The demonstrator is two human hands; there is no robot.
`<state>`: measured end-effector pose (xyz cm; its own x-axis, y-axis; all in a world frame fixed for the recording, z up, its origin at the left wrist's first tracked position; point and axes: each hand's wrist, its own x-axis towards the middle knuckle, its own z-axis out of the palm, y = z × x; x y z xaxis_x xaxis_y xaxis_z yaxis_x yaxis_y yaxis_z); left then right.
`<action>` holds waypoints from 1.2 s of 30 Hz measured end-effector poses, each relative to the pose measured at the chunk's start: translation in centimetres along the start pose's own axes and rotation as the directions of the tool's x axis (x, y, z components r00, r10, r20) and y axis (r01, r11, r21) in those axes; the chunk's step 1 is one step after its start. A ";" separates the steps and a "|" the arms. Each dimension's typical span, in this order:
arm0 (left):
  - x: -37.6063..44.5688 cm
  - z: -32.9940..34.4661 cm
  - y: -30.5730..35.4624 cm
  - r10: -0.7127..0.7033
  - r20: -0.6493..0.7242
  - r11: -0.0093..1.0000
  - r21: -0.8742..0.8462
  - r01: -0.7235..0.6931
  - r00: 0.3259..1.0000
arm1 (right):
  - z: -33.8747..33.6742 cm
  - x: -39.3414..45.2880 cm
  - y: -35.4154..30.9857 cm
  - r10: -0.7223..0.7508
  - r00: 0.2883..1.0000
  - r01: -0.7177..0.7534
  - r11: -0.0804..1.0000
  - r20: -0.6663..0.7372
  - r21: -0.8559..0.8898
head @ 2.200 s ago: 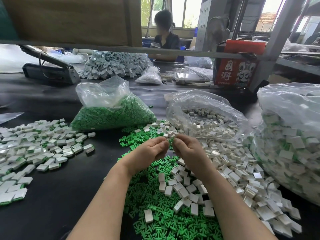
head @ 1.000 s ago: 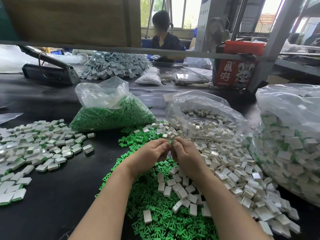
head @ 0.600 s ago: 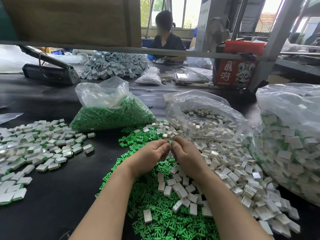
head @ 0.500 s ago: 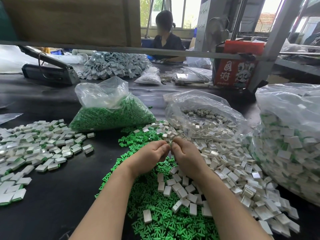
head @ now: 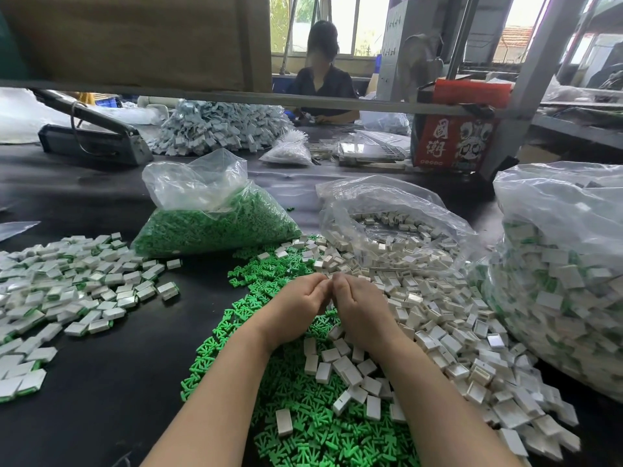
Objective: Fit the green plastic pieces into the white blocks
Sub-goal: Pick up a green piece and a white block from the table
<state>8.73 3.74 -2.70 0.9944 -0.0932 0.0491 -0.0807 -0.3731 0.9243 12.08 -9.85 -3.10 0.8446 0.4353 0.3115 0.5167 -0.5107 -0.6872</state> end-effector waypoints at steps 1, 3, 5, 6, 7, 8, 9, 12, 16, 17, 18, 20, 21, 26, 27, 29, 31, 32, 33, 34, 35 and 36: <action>0.0 0.1 0.1 0.004 -0.007 1.000 0.011 -0.004 1.000 | 0.1 0.0 0.1 0.006 1.000 -0.006 1.000 -0.007 0.011; 0.2 0.3 0.2 0.000 -0.021 0.999 0.034 0.001 1.000 | 0.2 0.0 0.2 0.008 1.000 -0.008 1.000 -0.016 0.027; 0.3 0.4 0.2 0.001 -0.028 0.999 0.045 0.000 1.000 | 0.3 0.0 0.2 0.006 1.000 -0.006 1.000 -0.024 0.029; 0.3 0.6 0.2 0.004 -0.030 0.999 0.045 -0.003 1.000 | 0.4 0.0 0.3 0.009 1.000 -0.008 1.000 -0.027 0.026; 0.2 0.6 0.2 0.007 -0.031 0.999 0.046 -0.005 0.999 | 0.4 0.0 0.2 0.013 0.999 -0.012 1.000 -0.031 0.021; 0.2 0.7 0.3 0.009 -0.033 0.999 0.049 -0.008 0.999 | 0.4 0.0 0.2 0.017 0.999 -0.016 1.000 -0.034 0.015; 0.2 0.7 0.2 0.012 -0.037 0.998 0.058 -0.009 0.999 | 0.4 0.0 0.2 0.020 0.999 -0.020 1.000 -0.037 0.010; 0.3 0.9 0.1 0.018 -0.048 0.997 0.079 -0.014 0.999 | 0.2 0.0 0.1 0.027 0.999 -0.027 1.000 -0.034 -0.005; 0.5 1.0 0.0 0.025 -0.046 0.991 0.130 -0.018 0.999 | 0.4 0.0 0.1 0.011 1.000 -0.011 0.999 -0.007 -0.045; 0.5 1.0 0.0 0.023 -0.046 0.992 0.129 -0.017 0.999 | 0.4 0.0 0.1 0.008 1.000 -0.008 0.999 -0.009 -0.047; 0.5 0.9 -0.1 0.021 -0.045 0.992 0.125 -0.015 0.999 | 0.4 0.1 0.2 0.005 1.000 -0.006 0.999 -0.010 -0.046; 0.3 0.7 -0.2 0.021 -0.036 0.994 0.107 -0.017 0.999 | 0.4 0.1 0.3 0.005 1.000 -0.005 0.999 -0.002 -0.047; 0.3 0.7 -0.3 0.027 -0.028 0.995 0.093 -0.024 0.999 | 0.4 0.1 0.3 0.001 1.000 0.000 0.999 0.003 -0.048; -0.1 0.2 -0.2 0.066 -0.049 0.995 -0.067 -0.069 0.997 | 0.7 0.3 0.4 0.016 1.000 -0.015 0.997 -0.010 0.076; -0.2 0.1 -0.2 0.075 -0.073 0.993 -0.087 -0.081 0.995 | 0.7 0.3 0.5 0.041 0.999 -0.038 0.982 -0.015 0.185; -0.3 -0.2 0.1 0.111 -0.119 0.986 -0.111 -0.125 0.987 | 0.3 0.6 0.5 0.105 0.994 -0.086 0.910 -0.026 0.405; -0.4 -0.2 0.4 0.123 -0.147 0.973 -0.178 -0.149 0.981 | -0.3 0.6 0.4 0.167 0.986 -0.138 0.837 -0.008 0.529; -0.4 -0.2 0.6 0.121 -0.152 0.967 -0.207 -0.152 0.981 | -0.5 0.6 0.3 0.176 0.984 -0.157 0.802 0.022 0.577; -0.4 -0.2 0.6 0.123 -0.151 0.961 -0.227 -0.156 0.981 | -0.6 0.6 0.1 0.163 0.984 -0.169 0.763 0.068 0.624; -0.5 -0.2 0.7 0.129 -0.146 0.958 -0.238 -0.161 0.981 | -0.7 0.5 -0.1 0.135 0.983 -0.182 0.724 0.122 0.665; -0.6 -0.1 0.8 0.134 -0.139 0.955 -0.245 -0.166 0.981 | -0.8 0.4 -0.3 0.106 0.979 -0.197 0.698 0.172 0.688; -0.6 -0.1 1.0 0.141 -0.135 0.956 -0.240 -0.170 0.981 | -0.8 0.4 -0.4 0.087 0.974 -0.209 0.692 0.208 0.691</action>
<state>8.03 3.53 -1.81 0.9731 -0.0192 0.2295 -0.2301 -0.1188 0.9659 12.27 -10.06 -2.18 0.8385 0.5342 0.1073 0.0841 0.0678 -0.9942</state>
